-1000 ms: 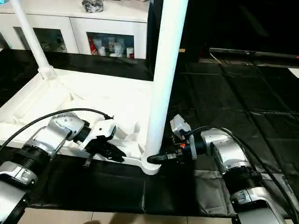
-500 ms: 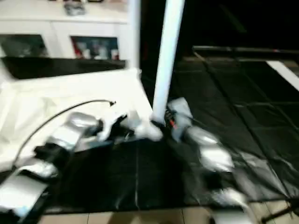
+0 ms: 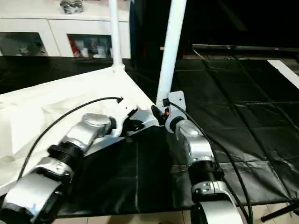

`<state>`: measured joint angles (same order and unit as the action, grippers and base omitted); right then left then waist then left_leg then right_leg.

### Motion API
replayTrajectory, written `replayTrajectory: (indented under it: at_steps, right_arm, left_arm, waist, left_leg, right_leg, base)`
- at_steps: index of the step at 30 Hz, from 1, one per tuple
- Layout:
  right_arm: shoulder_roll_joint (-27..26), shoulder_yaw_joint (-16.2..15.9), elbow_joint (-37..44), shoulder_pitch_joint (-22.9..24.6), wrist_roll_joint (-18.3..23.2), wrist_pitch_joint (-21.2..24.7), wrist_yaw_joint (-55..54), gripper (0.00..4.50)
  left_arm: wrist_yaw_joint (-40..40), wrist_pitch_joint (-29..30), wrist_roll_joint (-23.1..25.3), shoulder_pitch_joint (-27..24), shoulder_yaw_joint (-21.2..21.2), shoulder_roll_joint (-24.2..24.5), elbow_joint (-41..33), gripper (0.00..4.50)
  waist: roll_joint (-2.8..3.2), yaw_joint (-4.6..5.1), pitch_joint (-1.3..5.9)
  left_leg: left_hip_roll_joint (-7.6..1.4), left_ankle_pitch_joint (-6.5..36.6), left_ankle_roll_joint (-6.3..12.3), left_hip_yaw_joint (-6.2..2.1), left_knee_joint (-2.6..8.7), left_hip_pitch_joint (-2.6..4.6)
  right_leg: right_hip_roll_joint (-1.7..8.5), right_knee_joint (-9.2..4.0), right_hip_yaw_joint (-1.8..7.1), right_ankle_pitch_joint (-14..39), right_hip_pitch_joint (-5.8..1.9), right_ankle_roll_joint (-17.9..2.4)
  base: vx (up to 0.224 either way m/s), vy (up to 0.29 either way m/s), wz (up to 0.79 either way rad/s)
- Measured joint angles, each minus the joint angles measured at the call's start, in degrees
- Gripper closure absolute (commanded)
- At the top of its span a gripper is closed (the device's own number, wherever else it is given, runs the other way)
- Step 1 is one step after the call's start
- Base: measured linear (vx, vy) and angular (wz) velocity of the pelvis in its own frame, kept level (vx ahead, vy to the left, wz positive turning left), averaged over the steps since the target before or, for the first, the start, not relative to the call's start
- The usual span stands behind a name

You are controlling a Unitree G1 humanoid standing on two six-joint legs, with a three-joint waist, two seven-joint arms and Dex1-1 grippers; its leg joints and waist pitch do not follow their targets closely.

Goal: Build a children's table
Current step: Rotate leg to tighten

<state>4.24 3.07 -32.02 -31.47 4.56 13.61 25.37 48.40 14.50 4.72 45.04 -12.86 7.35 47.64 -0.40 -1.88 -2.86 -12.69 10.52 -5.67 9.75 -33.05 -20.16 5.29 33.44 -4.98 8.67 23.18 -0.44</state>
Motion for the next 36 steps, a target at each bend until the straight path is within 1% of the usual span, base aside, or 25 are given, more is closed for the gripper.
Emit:
replayTrajectory:
  at_steps: [3, 5, 6, 8, 10, 13, 15, 17, 20, 22, 24, 26, 27, 28, 30, 32, 33, 34, 36]
  right_arm:
    - [1.8, -1.5, 0.3, 0.8, 0.4, -0.8, 4.5, 0.94]
    - [4.8, -2.9, 1.6, 2.4, 1.1, -1.2, 10.3, 0.74]
    - [6.7, -3.8, 2.1, 3.3, 1.9, -1.0, 14.4, 0.74]
    - [8.6, -4.8, 3.1, 4.0, 2.8, -0.4, 20.2, 0.74]
    - [10.3, -5.1, 4.3, 4.4, 4.0, -0.1, 24.3, 0.74]
    - [13.2, -6.7, 5.0, 4.6, 4.9, -0.4, 31.8, 0.74]
    - [15.2, -8.0, 4.8, 4.6, 5.0, -1.6, 35.9, 0.74]
    - [16.4, -8.1, 4.7, 4.6, 5.2, -2.9, 39.1, 0.74]
    - [19.1, -8.9, 4.4, 4.6, 7.0, -3.0, 45.9, 0.74]
    - [19.6, -9.3, 4.3, 4.6, 7.2, -2.9, 48.6, 0.74]
    - [20.8, -10.5, 4.3, 4.6, 8.2, -2.3, 52.9, 0.99]
    - [21.6, -10.9, 4.1, 4.5, 8.8, -1.9, 56.1, 1.10]
    - [21.6, -11.3, 4.1, 4.5, 8.8, -1.8, 57.0, 1.27]
    - [21.6, -11.6, 4.0, 4.5, 8.9, -1.8, 57.6, 1.27]
    - [21.4, -12.2, 3.7, 4.5, 8.9, -1.8, 58.4, 1.49]
    - [21.1, -12.5, 2.9, 4.2, 8.9, -2.0, 59.0, 1.55]
    - [20.9, -12.6, 2.4, 4.0, 8.9, -2.3, 59.1, 1.73]
    - [20.9, -12.6, 2.2, 3.9, 8.9, -2.6, 59.3, 1.73]
    - [20.6, -12.7, 1.8, 3.8, 8.9, -2.8, 59.9, 1.93]
  left_arm:
    - [3.1, -1.6, 0.0, -0.5, -0.7, 1.7, -0.7, 4.50]
    - [6.7, -3.0, 0.0, -0.9, -1.5, 3.7, -1.3, 4.50]
    - [9.2, -4.2, -0.1, -1.4, -1.8, 4.9, -1.8, 4.50]
    - [12.9, -5.9, -0.4, -1.8, -2.4, 6.4, -1.9, 4.50]
    - [15.9, -7.0, -0.4, -1.8, -3.2, 7.9, -2.4, 4.50]
    - [21.1, -8.8, -0.5, -1.9, -4.6, 9.6, -2.9, 4.50]
    - [24.6, -10.0, -0.7, -2.2, -5.4, 10.5, -3.4, 4.50]
    - [27.2, -10.8, -0.8, -2.4, -6.1, 11.2, -4.0, 4.50]
    - [31.8, -11.4, -1.3, -2.8, -7.2, 12.9, -5.4, 4.50]
    - [33.4, -11.7, -1.6, -2.9, -7.4, 13.5, -5.5, 4.50]
    - [35.7, -12.3, -1.7, -3.2, -8.3, 14.3, -6.7, 4.50]
    - [37.5, -13.1, -1.8, -3.9, -8.7, 14.8, -7.6, 4.50]
    - [37.9, -13.3, -1.9, -3.9, -9.0, 14.8, -7.7, 4.50]
    - [38.2, -13.5, -1.8, -3.9, -9.2, 14.9, -7.8, 4.50]
    - [38.7, -13.7, -1.8, -3.9, -9.6, 14.9, -8.0, 4.50]
    - [38.7, -13.7, -1.7, -3.9, -9.7, 14.9, -8.1, 4.50]
    - [38.7, -13.7, -1.6, -3.9, -9.7, 14.9, -8.2, 4.50]
    - [38.7, -13.7, -1.6, -3.9, -9.7, 14.9, -8.3, 4.50]
    - [38.7, -13.7, -1.6, -3.9, -9.9, 15.0, -8.5, 4.50]
  waist:
    - [0.00, -0.08, 0.00]
    - [0.02, -0.40, -0.01]
    - [0.03, -0.51, -0.02]
    - [0.05, -0.73, -0.03]
    - [0.11, -0.95, -0.07]
    - [0.11, -1.77, -0.07]
    - [0.11, -2.29, -0.07]
    - [0.10, -2.82, -0.08]
    - [0.09, -3.46, -0.08]
    - [0.09, -3.53, -0.08]
    - [0.09, -3.63, -0.09]
    - [0.07, -3.76, -0.08]
    - [0.06, -3.85, -0.09]
    - [0.06, -3.93, -0.09]
    - [0.06, -4.04, -0.09]
    - [0.05, -3.96, -0.10]
    - [0.04, -3.91, -0.10]
    - [0.04, -3.90, -0.10]
    - [0.04, -3.89, -0.10]
  left_leg:
    - [-0.08, 0.0, 0.00, 0.02, 0.15, -0.01]
    - [-0.10, 0.0, 0.00, 0.02, 0.17, -0.01]
    - [-0.10, 0.0, 0.00, 0.03, 0.17, -0.01]
    - [-0.11, 0.0, 0.00, 0.03, 0.13, 0.00]
    - [-0.15, 0.0, -0.01, 0.03, 0.09, 0.08]
    - [-0.20, 0.0, 0.00, 0.05, 0.03, 0.06]
    - [-0.20, 0.0, 0.00, 0.11, 0.01, 0.03]
    - [-0.21, 0.0, 0.00, 0.11, -0.02, 0.03]
    - [-0.22, 0.0, 0.00, 0.12, -0.02, 0.03]
    - [-0.22, 0.0, 0.00, 0.12, -0.08, 0.02]
    - [-0.23, 0.0, 0.01, 0.11, -0.13, 0.00]
    - [-0.23, 0.0, 0.01, 0.11, -0.15, 0.00]
    - [-0.23, 0.0, 0.01, 0.11, -0.19, 0.00]
    - [-0.23, 0.0, 0.01, 0.11, -0.24, 0.01]
    - [-0.23, 0.0, 0.00, 0.11, -0.39, 0.02]
    - [-0.23, 0.0, 0.00, 0.10, -0.51, 0.04]
    - [-0.23, 0.0, 0.00, 0.10, -0.53, 0.04]
    - [-0.23, 0.0, 0.00, 0.10, -0.53, 0.04]
    - [-0.23, 0.0, 0.00, 0.10, -0.53, 0.04]
  right_leg:
    - [-0.06, 0.00, -0.05, 0.0, 0.08, 0.0]
    - [-0.06, 0.00, -0.11, 0.1, 0.10, -0.1]
    - [-0.05, 0.00, -0.11, 0.1, 0.10, -0.1]
    - [-0.04, 0.00, -0.11, 0.1, 0.10, -0.1]
    - [0.01, 0.01, -0.10, 0.1, 0.10, -0.1]
    - [0.05, 0.01, -0.07, 0.1, 0.09, -0.1]
    - [0.08, 0.02, -0.06, 0.1, 0.09, -0.1]
    - [0.08, 0.04, -0.05, 0.1, 0.09, -0.1]
    - [0.07, 0.07, -0.06, 0.1, 0.09, -0.1]
    - [0.08, 0.12, -0.05, 0.1, 0.10, -0.1]
    - [0.09, 0.13, -0.05, 0.1, 0.09, -0.1]
    - [0.10, 0.18, -0.05, 0.1, 0.09, -0.1]
    - [0.10, 0.23, -0.06, 0.1, 0.09, -0.1]
    - [0.10, 0.29, -0.05, 0.1, 0.09, -0.1]
    - [0.11, 0.46, -0.05, 0.1, 0.09, -0.1]
    - [0.11, 0.58, -0.04, 0.1, 0.09, -0.1]
    - [0.11, 0.60, -0.03, 0.1, 0.09, -0.1]
    - [0.11, 0.61, -0.02, 0.1, 0.09, -0.1]
    - [0.10, 0.64, -0.02, 0.1, 0.09, -0.1]
  base:
    - [0.000, 0.000, 0.00]
    - [0.000, 0.000, 0.00]
    - [0.000, 0.000, 0.00]
    - [0.000, 0.000, 0.00]
    - [0.000, 0.000, 0.00]
    - [0.000, 0.000, 0.00]
    - [0.000, 0.000, 0.00]
    - [0.000, 0.000, 0.00]
    - [0.000, 0.000, 0.00]
    - [0.000, 0.000, 0.00]
    - [0.000, 0.000, 0.00]
    - [0.000, 0.000, 0.00]
    - [0.000, 0.000, 0.00]
    - [0.000, 0.000, 0.00]
    - [0.000, 0.000, 0.00]
    - [0.000, 0.000, 0.00]
    - [0.000, 0.000, 0.00]
    - [0.000, 0.000, 0.00]
    - [0.000, 0.000, 0.00]
